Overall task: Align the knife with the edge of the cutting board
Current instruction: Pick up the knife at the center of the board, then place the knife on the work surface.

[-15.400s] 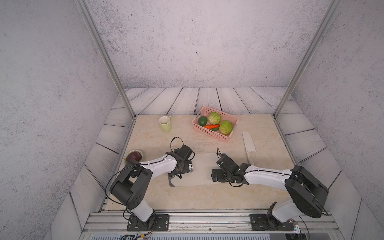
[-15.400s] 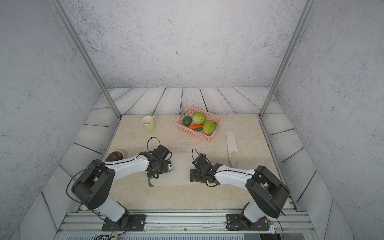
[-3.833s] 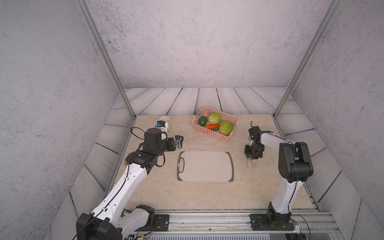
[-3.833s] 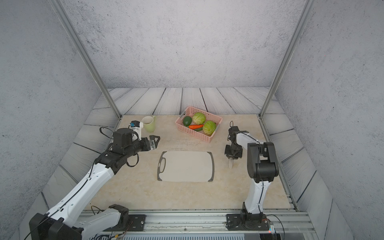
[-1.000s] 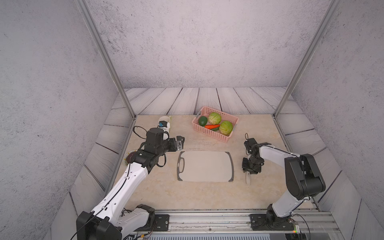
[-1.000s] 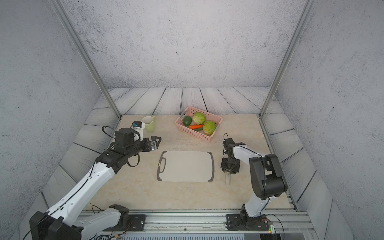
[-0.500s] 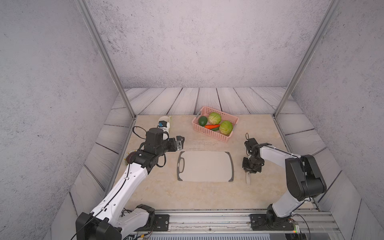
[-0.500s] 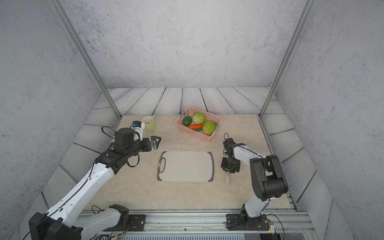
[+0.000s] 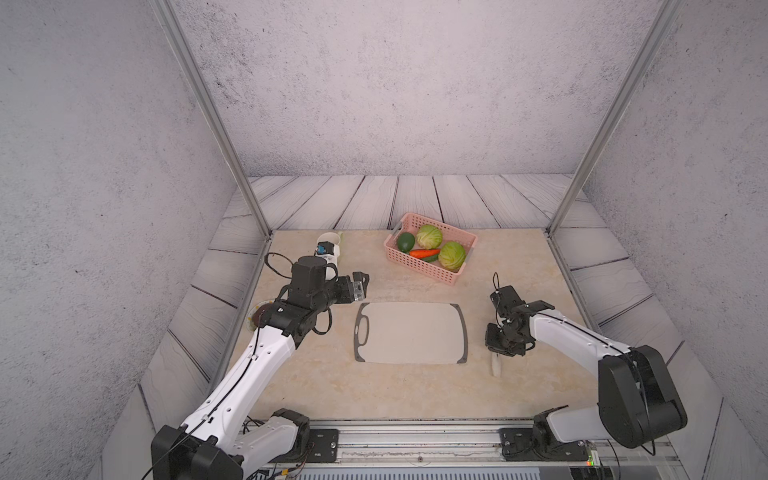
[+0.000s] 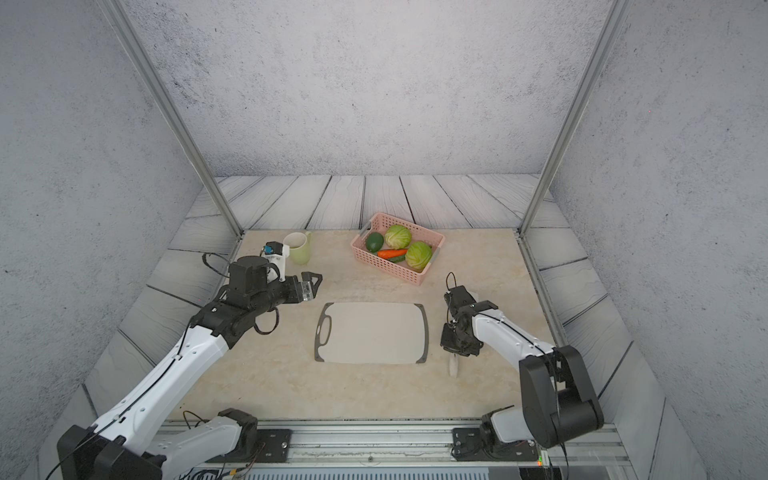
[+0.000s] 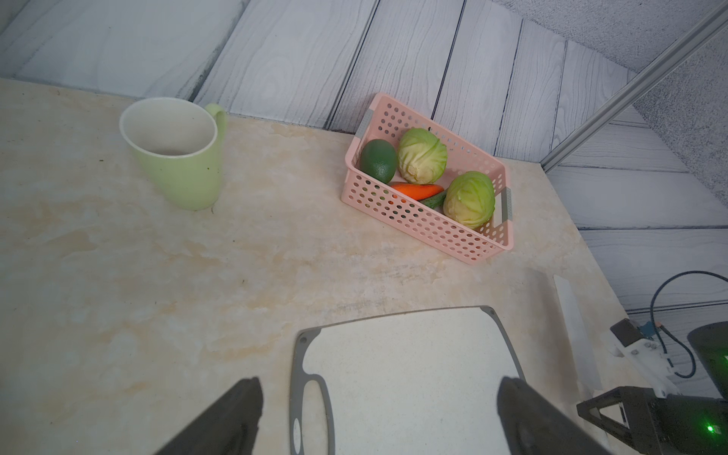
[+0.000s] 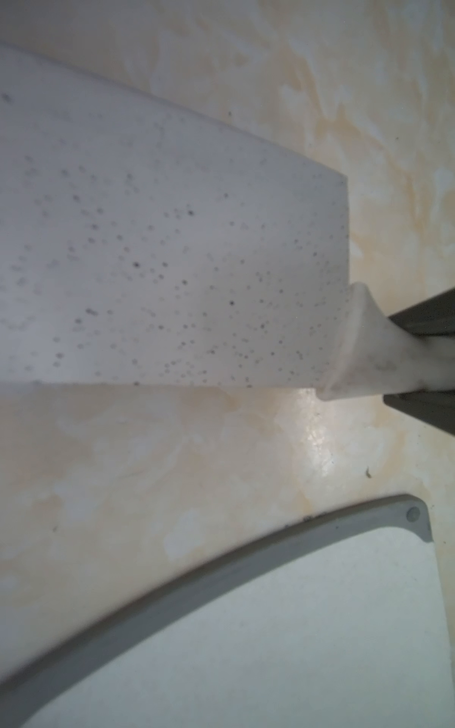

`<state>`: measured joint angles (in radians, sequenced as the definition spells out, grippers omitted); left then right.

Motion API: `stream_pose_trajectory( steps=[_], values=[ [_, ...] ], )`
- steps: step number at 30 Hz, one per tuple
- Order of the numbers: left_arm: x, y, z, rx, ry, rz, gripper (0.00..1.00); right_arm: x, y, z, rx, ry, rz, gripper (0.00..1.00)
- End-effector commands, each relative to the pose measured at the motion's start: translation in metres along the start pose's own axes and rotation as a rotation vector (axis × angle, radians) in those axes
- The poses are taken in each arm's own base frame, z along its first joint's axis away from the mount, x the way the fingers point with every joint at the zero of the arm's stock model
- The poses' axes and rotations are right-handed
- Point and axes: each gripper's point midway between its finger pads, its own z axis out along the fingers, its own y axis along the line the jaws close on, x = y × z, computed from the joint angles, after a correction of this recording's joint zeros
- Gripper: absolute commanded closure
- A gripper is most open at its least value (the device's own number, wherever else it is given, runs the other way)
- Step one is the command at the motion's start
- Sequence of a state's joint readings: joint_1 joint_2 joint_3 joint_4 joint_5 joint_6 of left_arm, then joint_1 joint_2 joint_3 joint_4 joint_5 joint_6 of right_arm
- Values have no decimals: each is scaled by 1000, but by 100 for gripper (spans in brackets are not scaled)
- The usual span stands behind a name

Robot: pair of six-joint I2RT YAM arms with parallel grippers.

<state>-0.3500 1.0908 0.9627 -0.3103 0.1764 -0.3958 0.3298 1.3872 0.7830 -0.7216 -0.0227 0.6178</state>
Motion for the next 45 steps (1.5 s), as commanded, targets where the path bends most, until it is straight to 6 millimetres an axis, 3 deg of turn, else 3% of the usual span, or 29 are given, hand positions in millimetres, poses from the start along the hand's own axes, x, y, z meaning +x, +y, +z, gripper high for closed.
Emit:
stream_pose_trajectory(
  steps=[1,12,22,34,45],
  values=[
    [-11,-7,-9,15,-33,22,2,9,1,-4,20,-15,-11,100],
    [-11,-8,-9,16,-32,24,2,29,23,-13,11,-57,-86,100],
    [-10,-8,-8,16,-28,26,2,39,55,-15,8,-66,-165,100],
    [-11,-8,-9,10,-32,29,2,45,87,-10,15,-60,-226,100],
    [-10,-8,-8,12,-29,31,2,52,105,-1,19,-43,-257,100]
  ],
)
